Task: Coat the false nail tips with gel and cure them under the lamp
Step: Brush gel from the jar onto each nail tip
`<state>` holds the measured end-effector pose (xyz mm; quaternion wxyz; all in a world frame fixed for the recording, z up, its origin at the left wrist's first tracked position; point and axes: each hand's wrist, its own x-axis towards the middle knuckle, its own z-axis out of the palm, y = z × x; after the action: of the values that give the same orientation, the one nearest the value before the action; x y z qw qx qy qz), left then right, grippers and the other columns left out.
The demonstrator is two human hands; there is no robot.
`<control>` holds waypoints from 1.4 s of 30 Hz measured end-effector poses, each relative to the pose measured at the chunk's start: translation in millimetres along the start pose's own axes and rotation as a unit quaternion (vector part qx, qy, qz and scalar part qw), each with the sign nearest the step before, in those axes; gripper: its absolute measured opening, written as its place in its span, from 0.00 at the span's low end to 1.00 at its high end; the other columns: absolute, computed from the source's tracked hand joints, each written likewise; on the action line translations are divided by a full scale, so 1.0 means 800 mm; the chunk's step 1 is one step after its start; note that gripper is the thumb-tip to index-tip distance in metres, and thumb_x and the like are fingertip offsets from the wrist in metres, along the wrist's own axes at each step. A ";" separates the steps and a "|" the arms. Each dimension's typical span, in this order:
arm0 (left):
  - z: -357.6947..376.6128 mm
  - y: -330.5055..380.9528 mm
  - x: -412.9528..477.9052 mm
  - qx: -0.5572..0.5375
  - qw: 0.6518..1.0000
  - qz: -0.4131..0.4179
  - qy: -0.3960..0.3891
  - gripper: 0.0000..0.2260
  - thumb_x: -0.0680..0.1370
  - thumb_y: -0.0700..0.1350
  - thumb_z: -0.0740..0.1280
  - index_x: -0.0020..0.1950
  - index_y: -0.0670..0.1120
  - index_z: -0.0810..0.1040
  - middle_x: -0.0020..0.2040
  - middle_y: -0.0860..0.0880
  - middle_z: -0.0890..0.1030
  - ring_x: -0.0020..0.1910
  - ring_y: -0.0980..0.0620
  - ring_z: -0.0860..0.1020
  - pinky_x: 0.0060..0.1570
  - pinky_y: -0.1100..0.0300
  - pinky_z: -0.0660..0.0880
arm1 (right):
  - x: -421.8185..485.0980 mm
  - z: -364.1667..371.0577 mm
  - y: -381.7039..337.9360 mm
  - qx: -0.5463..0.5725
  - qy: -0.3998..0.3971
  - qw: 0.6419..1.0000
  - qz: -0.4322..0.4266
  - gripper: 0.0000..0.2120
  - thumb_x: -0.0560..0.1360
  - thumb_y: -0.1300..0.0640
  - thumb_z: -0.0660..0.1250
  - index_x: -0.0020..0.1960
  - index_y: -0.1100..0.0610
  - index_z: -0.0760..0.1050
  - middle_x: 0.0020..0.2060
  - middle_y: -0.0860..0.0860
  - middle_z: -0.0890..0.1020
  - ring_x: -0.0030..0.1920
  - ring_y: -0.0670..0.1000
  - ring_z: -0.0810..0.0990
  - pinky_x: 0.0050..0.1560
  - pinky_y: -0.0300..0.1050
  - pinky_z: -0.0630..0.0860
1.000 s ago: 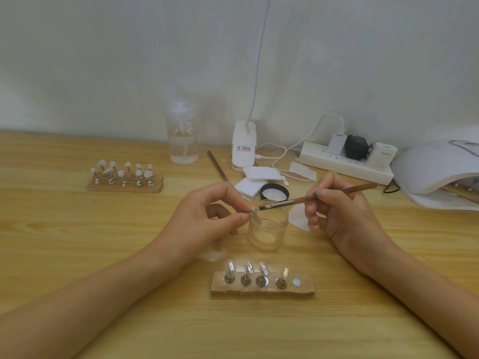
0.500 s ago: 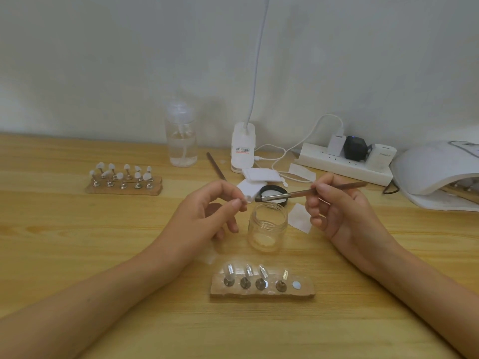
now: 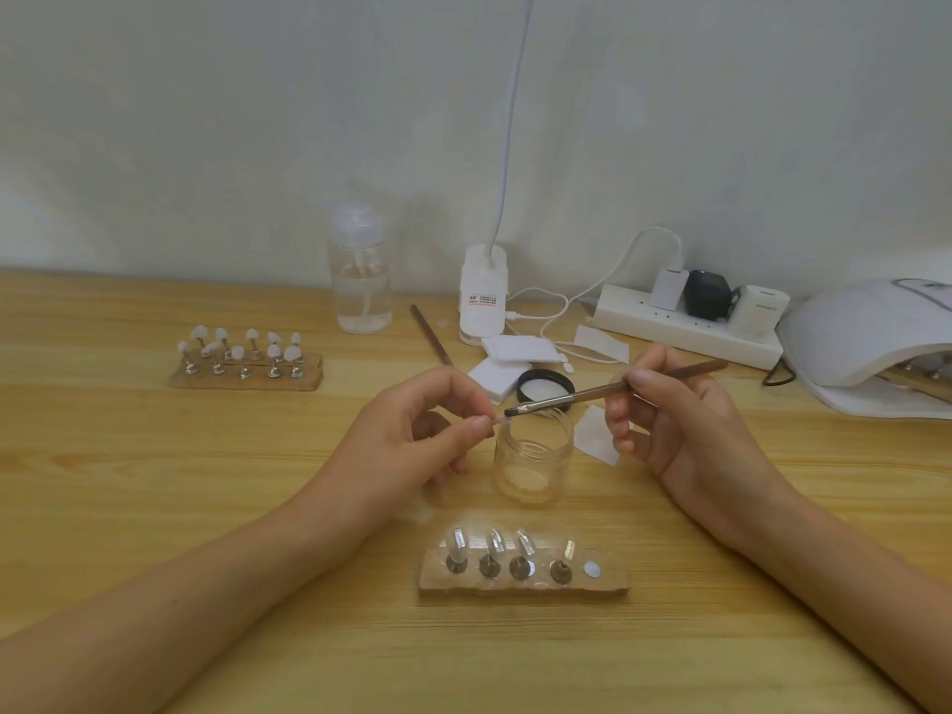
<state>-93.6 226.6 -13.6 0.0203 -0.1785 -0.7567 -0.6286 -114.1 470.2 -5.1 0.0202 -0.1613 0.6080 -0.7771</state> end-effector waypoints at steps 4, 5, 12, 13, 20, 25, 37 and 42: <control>0.000 -0.001 0.001 -0.001 1.000 0.000 -0.001 0.07 0.78 0.41 0.70 0.43 0.53 0.81 0.41 0.54 0.82 0.33 0.57 0.76 0.32 0.65 0.73 | 0.000 0.002 0.001 -0.016 0.025 1.000 -0.005 0.08 0.74 0.58 0.68 0.38 0.56 0.72 0.31 0.53 0.78 0.32 0.48 0.76 0.29 0.38 0.74; -0.001 -0.001 0.001 -0.003 1.000 0.001 -0.002 0.07 0.78 0.41 0.70 0.43 0.53 0.81 0.41 0.54 0.82 0.33 0.57 0.76 0.32 0.65 0.73 | 0.000 0.001 0.000 -0.012 0.031 0.999 -0.005 0.07 0.73 0.58 0.67 0.37 0.55 0.72 0.31 0.53 0.78 0.32 0.48 0.76 0.29 0.38 0.74; -0.001 -0.002 0.001 -0.004 1.000 0.011 -0.004 0.08 0.78 0.40 0.70 0.43 0.53 0.81 0.40 0.57 0.81 0.33 0.58 0.76 0.32 0.65 0.73 | -0.002 0.005 -0.001 -0.024 0.007 1.000 -0.012 0.08 0.76 0.57 0.68 0.41 0.57 0.72 0.32 0.53 0.79 0.34 0.48 0.78 0.30 0.38 0.75; -0.001 -0.002 0.000 -0.003 1.000 0.011 -0.004 0.08 0.78 0.40 0.70 0.43 0.53 0.81 0.40 0.57 0.81 0.33 0.58 0.76 0.32 0.65 0.73 | -0.002 0.005 -0.001 -0.027 0.018 0.999 -0.011 0.08 0.75 0.57 0.68 0.40 0.57 0.72 0.32 0.53 0.79 0.33 0.48 0.78 0.30 0.38 0.75; 0.000 0.000 0.000 -0.003 1.000 0.009 -0.002 0.07 0.78 0.40 0.70 0.44 0.51 0.81 0.39 0.57 0.81 0.33 0.57 0.76 0.32 0.65 0.73 | -0.002 0.003 -0.001 -0.016 0.003 1.000 -0.014 0.07 0.76 0.57 0.66 0.41 0.58 0.71 0.33 0.53 0.79 0.34 0.47 0.78 0.31 0.38 0.75; -0.001 0.000 0.000 -0.004 1.000 0.009 -0.004 0.07 0.77 0.40 0.70 0.43 0.52 0.81 0.39 0.58 0.81 0.33 0.58 0.76 0.33 0.66 0.73 | -0.001 0.003 -0.001 -0.015 0.040 0.999 -0.005 0.07 0.72 0.56 0.67 0.38 0.56 0.72 0.31 0.53 0.78 0.32 0.48 0.76 0.29 0.38 0.74; 0.000 0.002 0.000 -0.007 1.000 0.013 -0.005 0.07 0.77 0.38 0.69 0.43 0.50 0.81 0.37 0.58 0.80 0.33 0.58 0.76 0.32 0.66 0.72 | -0.002 0.005 -0.003 -0.012 0.019 1.000 -0.016 0.10 0.76 0.56 0.67 0.36 0.52 0.74 0.31 0.52 0.78 0.31 0.47 0.76 0.29 0.37 0.73; -0.001 0.002 0.000 -0.004 1.000 0.011 -0.004 0.07 0.77 0.39 0.70 0.43 0.51 0.81 0.38 0.58 0.80 0.33 0.58 0.76 0.32 0.66 0.73 | -0.002 0.006 -0.001 -0.033 0.017 0.999 -0.016 0.09 0.77 0.57 0.67 0.39 0.57 0.71 0.31 0.53 0.78 0.31 0.48 0.77 0.29 0.38 0.74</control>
<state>-93.0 226.3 -12.1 0.0231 -0.1891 -0.7521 -0.6310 -111.0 466.5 -3.8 -0.0086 -0.1583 0.6309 -0.7595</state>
